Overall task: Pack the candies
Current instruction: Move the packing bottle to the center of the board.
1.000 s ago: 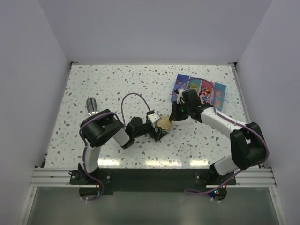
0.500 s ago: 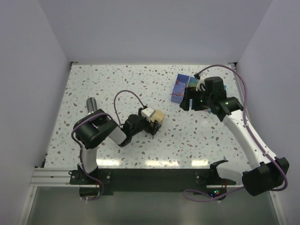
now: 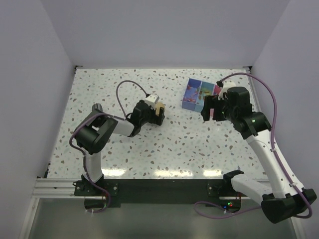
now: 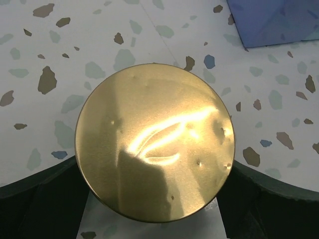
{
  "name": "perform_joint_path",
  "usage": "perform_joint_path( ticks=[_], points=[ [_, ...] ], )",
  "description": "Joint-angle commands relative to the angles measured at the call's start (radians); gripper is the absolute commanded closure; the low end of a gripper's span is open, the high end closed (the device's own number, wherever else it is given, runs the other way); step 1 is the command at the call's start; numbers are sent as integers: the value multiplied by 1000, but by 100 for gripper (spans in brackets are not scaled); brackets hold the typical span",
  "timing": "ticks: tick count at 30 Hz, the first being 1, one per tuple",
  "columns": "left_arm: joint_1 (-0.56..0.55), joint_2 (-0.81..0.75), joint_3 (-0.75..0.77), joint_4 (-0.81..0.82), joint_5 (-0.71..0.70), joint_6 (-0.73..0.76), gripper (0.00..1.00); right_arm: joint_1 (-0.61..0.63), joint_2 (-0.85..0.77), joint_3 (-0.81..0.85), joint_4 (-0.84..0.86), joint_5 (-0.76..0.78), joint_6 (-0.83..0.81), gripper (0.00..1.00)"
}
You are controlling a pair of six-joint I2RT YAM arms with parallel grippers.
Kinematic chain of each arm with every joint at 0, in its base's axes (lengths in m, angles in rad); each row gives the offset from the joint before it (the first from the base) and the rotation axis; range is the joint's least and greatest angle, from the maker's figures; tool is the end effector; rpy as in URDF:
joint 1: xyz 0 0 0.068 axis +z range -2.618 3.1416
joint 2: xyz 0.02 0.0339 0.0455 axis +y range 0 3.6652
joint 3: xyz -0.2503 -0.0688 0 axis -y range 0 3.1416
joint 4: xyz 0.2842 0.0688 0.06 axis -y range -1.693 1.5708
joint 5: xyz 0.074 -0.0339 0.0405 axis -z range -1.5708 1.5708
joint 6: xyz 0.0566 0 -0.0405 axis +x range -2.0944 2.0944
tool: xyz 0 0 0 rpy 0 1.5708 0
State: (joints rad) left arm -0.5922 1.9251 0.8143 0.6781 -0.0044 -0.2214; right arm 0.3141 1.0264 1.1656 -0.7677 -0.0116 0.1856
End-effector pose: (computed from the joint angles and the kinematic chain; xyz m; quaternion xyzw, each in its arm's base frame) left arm 0.3365 -0.2260 0.0655 0.1541 0.8282 -0.2115 0.4956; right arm 0.2558 0.0838 0.3497 -0.0598 0.8890 0.1172 0.4385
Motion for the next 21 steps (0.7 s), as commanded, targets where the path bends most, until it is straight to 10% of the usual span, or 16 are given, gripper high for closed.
perform_joint_path(
  ticks=[1,12,21],
  points=[
    [11,8,59,-132,-39,-16,0,-4,-14,-9,-8,42,-25,17],
    [-23,-155,-136,-158,-118,14,0,-12,-46,-35,4,65,-43,13],
    [-38,-576,-317,-328,-268,-39,0,-20,-92,-47,-33,220,-29,9]
  ],
)
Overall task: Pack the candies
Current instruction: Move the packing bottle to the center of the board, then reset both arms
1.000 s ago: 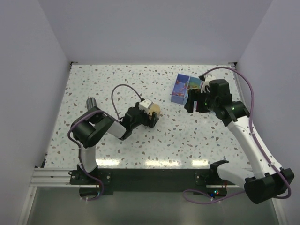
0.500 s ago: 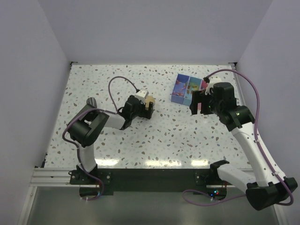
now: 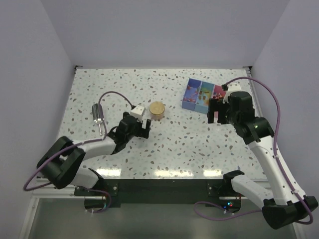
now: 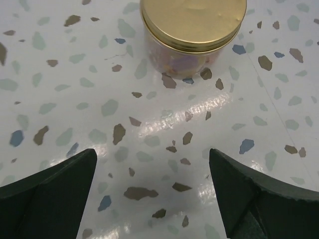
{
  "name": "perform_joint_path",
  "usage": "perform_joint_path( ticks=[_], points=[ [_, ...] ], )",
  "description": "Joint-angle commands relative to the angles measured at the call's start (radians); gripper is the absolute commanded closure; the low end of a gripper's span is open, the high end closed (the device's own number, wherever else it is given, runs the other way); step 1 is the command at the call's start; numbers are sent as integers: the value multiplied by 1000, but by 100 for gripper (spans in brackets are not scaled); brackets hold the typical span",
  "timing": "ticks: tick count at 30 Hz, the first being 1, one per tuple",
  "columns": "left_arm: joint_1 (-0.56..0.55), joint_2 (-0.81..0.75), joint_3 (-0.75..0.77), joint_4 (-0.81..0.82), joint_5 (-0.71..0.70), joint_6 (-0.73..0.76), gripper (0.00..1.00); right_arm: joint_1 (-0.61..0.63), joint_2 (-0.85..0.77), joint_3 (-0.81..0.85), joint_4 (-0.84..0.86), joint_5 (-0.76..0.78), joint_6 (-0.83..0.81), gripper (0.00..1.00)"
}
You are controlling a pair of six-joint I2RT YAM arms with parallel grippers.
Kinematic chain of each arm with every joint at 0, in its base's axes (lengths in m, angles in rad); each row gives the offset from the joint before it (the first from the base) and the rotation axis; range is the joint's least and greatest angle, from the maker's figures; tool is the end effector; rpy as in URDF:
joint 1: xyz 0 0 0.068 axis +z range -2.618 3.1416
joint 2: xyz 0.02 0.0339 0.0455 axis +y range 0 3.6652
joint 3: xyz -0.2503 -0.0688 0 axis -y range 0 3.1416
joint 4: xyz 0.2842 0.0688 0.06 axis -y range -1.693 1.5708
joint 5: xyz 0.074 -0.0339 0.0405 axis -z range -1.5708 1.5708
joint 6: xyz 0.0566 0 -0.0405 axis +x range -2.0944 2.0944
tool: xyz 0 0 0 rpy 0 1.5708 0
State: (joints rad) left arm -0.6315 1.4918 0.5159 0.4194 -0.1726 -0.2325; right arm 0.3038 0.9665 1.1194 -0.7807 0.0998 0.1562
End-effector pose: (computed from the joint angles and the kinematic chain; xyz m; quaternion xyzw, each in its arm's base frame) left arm 0.2635 -0.1807 0.0927 0.1316 0.8619 -0.1342 0.4710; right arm 0.2450 0.0709 0.3455 -0.0430 0.8890 0.0602 0.4518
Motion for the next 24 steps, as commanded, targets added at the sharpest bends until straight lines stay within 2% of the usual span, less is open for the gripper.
perform_joint_path(
  ticks=[1,6,9,13,17,19,24],
  points=[
    [1,-251,-34,-137,-148,-25,0,-11,-40,0,-25,135,5,8],
    [1,-661,-48,-393,-310,22,0,-17,-150,-24,-45,300,26,1],
    [1,-844,-14,-548,-409,42,0,-15,-240,-42,-49,363,28,1],
    [1,-1002,87,-686,-556,62,0,-17,-383,-78,-35,490,29,1],
    [0,-1119,151,-726,-640,105,0,-17,-549,-139,-5,590,20,1],
    [1,-1176,164,-711,-662,127,0,-15,-644,-167,23,592,0,1],
    [1,-1285,128,-624,-670,157,0,-17,-764,-240,64,643,-17,1]
  ],
)
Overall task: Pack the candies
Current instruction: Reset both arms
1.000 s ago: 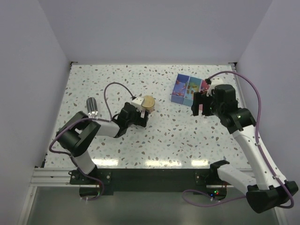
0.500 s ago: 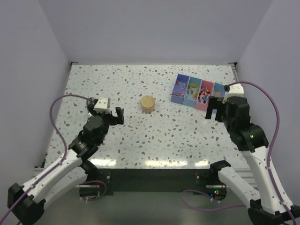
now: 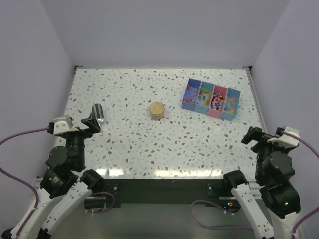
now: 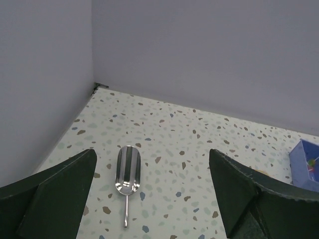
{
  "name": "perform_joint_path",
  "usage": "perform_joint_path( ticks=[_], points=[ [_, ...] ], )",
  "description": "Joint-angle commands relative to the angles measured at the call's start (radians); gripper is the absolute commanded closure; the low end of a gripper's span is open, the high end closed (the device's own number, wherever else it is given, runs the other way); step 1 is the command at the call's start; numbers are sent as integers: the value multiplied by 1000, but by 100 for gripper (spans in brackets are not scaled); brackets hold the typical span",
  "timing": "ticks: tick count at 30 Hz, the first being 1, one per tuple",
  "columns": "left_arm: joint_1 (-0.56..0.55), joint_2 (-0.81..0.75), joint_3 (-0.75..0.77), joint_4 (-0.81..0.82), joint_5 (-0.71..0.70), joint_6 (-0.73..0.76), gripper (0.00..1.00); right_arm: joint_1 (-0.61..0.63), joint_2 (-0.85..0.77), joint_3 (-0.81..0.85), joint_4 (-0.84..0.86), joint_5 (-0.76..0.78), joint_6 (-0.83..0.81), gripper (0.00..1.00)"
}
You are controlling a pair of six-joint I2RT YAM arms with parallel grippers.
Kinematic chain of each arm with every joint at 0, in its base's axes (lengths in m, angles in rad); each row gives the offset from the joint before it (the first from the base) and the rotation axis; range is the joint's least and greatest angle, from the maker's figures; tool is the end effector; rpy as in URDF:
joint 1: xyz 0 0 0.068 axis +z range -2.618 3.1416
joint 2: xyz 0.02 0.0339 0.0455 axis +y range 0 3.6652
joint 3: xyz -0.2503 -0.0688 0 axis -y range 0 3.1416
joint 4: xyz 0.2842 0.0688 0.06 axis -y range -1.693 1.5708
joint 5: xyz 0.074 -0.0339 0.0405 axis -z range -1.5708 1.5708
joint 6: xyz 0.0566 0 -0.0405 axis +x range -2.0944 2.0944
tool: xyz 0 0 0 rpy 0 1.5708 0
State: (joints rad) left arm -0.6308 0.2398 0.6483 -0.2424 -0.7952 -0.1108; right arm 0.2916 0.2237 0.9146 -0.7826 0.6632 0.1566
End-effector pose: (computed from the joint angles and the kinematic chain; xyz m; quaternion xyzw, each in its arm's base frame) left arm 0.1255 -0.0416 0.3597 -0.1325 0.6516 -0.0219 0.7466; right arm 0.0817 -0.0119 0.3855 0.1718 0.7117 -0.0929 0.6748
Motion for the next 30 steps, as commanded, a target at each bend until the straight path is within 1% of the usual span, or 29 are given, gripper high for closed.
perform_joint_path(
  ticks=[1,4,7,14,30],
  points=[
    [-1,-45,-19,48,-68,24,0,-3,-36,-40,75,96,-19,1],
    [0,-73,-62,84,-96,2,0,-3,-55,-63,91,134,-17,1],
    [-1,-68,-81,106,-99,8,0,-3,-54,-71,105,105,-38,1],
    [0,-7,-72,110,-110,7,0,-3,-27,-63,112,58,-77,1],
    [0,21,-108,158,-116,-24,0,-3,-18,-71,137,36,-103,1]
  ],
)
